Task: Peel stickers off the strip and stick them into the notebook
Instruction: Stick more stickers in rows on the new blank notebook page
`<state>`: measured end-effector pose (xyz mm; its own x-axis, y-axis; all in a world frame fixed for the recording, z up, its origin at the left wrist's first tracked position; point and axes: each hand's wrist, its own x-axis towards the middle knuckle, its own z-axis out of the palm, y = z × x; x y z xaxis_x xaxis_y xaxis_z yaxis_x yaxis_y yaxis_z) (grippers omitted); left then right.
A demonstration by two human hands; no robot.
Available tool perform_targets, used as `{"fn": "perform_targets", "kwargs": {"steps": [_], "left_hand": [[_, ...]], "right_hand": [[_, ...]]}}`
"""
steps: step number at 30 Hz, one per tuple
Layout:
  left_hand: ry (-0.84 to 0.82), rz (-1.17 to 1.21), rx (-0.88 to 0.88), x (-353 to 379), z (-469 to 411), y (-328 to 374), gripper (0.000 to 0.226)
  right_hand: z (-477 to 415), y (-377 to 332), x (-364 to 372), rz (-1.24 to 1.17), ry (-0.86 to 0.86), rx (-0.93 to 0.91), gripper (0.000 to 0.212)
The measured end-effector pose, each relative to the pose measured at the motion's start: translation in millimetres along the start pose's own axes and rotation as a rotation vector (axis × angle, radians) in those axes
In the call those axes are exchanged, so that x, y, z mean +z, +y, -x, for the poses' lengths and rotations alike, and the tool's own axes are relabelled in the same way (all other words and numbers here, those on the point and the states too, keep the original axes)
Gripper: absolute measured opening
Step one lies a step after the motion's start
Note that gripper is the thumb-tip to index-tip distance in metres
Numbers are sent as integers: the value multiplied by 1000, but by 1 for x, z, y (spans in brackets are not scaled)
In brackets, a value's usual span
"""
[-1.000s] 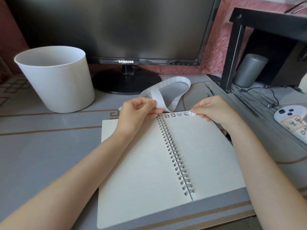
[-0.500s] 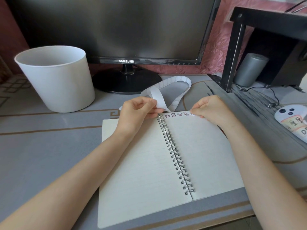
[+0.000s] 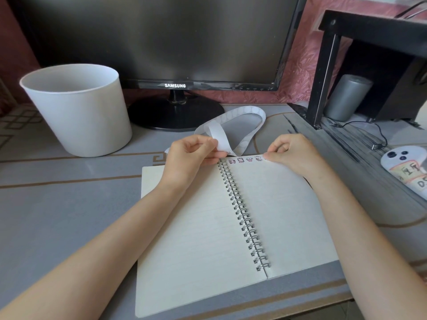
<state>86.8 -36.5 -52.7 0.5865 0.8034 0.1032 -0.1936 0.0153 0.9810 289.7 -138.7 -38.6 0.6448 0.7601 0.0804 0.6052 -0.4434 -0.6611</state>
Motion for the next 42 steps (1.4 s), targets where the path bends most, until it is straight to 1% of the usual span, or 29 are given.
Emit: {"fn": "perform_targets", "kwargs": {"steps": [4,8,9,13,16,21,27,33,39,42], "left_hand": [[1,-7,1,0,0,0,12],[1,-9,2,0,0,0,12],[2,-9,1,0,0,0,12],[2,-3,-1,0,0,1,11],[1,-3,1,0,1,1,11],[-2,-8,1,0,1,1,12],[1,-12,0,0,1,0,11],[0,-10,-4,0,0,0,11],[-3,-7,8,0,1,1,11],[-9,-18,17,1,1,2,12]], "right_hand": [[0,-1,0,-23,5,-1,16],[-2,1,1,-38,41,34,27],[-3,2,1,-52,41,41,26],[-5,4,1,-65,11,44,11],[-5,4,1,-77,25,46,7],[-3,3,3,-77,41,42,20],[-4,4,2,-29,49,60,15],[-1,1,-1,-106,-46,73,28],[-3,4,-2,-104,-30,72,19],[-1,-2,0,-100,77,11,13]]}}
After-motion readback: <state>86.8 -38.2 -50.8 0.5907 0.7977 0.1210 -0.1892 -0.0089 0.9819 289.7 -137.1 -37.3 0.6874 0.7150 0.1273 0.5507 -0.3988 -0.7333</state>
